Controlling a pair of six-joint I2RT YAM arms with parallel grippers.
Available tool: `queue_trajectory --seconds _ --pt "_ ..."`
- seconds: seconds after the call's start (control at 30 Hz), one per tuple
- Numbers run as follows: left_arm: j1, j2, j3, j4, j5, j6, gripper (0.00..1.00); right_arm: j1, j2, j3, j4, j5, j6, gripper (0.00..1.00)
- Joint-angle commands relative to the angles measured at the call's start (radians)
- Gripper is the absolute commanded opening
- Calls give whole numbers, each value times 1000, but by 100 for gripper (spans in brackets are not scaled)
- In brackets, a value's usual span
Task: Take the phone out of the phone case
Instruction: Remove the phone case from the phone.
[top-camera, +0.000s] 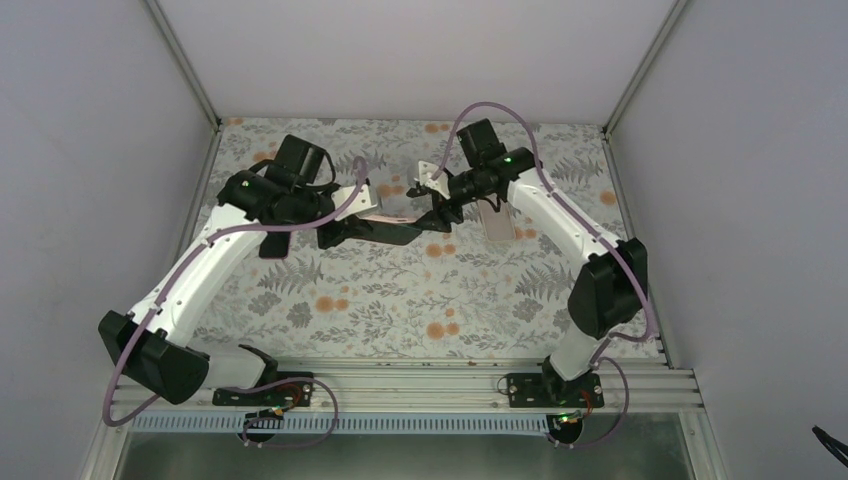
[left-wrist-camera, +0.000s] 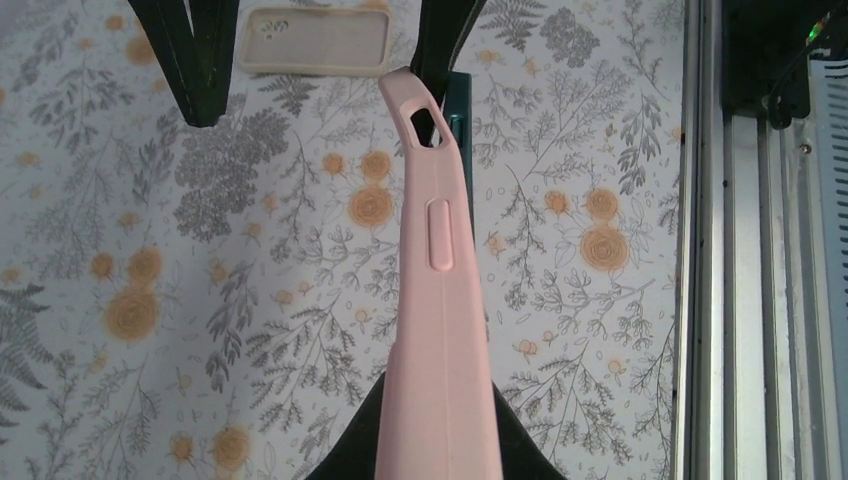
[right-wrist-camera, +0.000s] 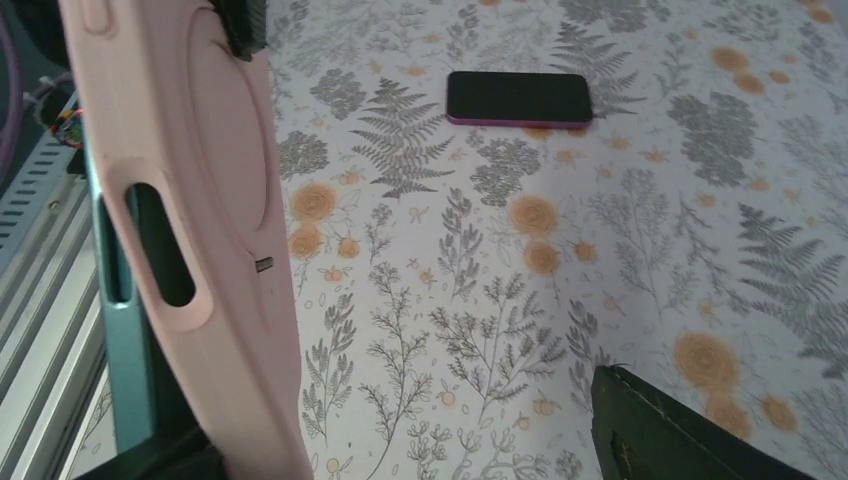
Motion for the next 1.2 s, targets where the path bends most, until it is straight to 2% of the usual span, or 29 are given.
queue_trajectory --seconds 0.0,0.17,0.37,0.53,0.67,0.97,1.13,1.17 --pt "-25 -4 14 508 19 -90 2 99 64 32 -105 -329 -58 79" --pt "-25 -5 -1 623 -111 -65 2 129 200 232 -434 -474 -272 73" --pt "-30 26 -6 772 -207 -74 2 238 224 248 -443 -456 -262 67" --pt "-35 46 -31 868 -269 -75 2 277 218 272 -443 -506 -249 66" --pt "-35 44 -37 938 -297 -97 2 306 239 293 -443 -507 -218 60" --pt "-33 13 -93 1045 -396 -50 2 342 249 287 -441 -483 -219 26" --pt "-29 2 -93 999 -372 -37 2 341 236 284 -441 -470 -206 4" --pt "-29 0 -90 979 -358 -30 3 338 231 285 -441 -465 -202 4"
